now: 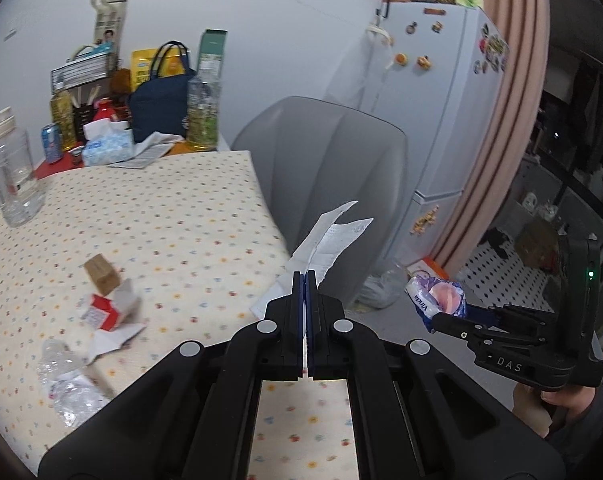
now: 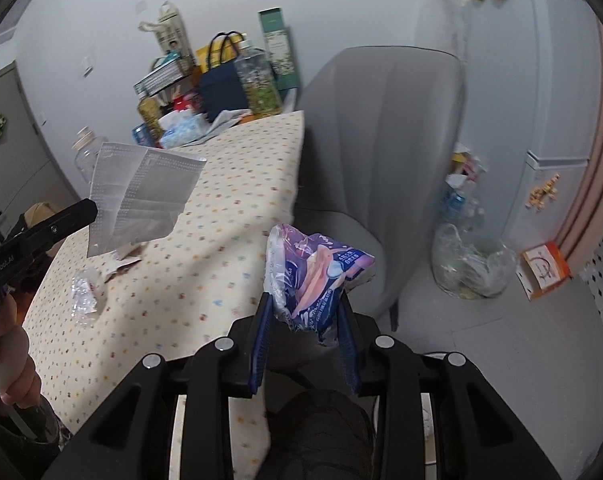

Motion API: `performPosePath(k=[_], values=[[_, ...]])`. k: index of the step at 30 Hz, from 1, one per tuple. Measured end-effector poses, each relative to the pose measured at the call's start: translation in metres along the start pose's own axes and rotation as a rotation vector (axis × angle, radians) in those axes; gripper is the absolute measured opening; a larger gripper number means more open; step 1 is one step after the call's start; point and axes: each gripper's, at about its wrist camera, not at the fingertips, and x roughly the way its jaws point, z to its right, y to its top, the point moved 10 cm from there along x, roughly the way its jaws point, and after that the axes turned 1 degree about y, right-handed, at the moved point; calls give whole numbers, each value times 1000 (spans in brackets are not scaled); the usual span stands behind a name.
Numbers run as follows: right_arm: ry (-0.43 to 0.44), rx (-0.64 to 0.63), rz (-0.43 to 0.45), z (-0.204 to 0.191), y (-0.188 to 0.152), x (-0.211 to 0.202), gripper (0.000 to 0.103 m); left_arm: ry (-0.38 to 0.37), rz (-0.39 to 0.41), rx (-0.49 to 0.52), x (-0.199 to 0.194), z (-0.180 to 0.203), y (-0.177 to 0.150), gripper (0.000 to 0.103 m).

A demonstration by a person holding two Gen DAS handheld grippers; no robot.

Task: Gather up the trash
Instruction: 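Carry the paper sheet and packet in both tools to the bin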

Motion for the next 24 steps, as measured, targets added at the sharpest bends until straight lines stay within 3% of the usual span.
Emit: performPosePath(k=[10, 24], values=[[-89, 123, -30, 85, -39, -8, 32, -88, -87, 95, 42, 76, -19, 2], [-155, 265, -84, 168, -94, 2, 36, -154, -239, 188, 105, 146, -64, 2]])
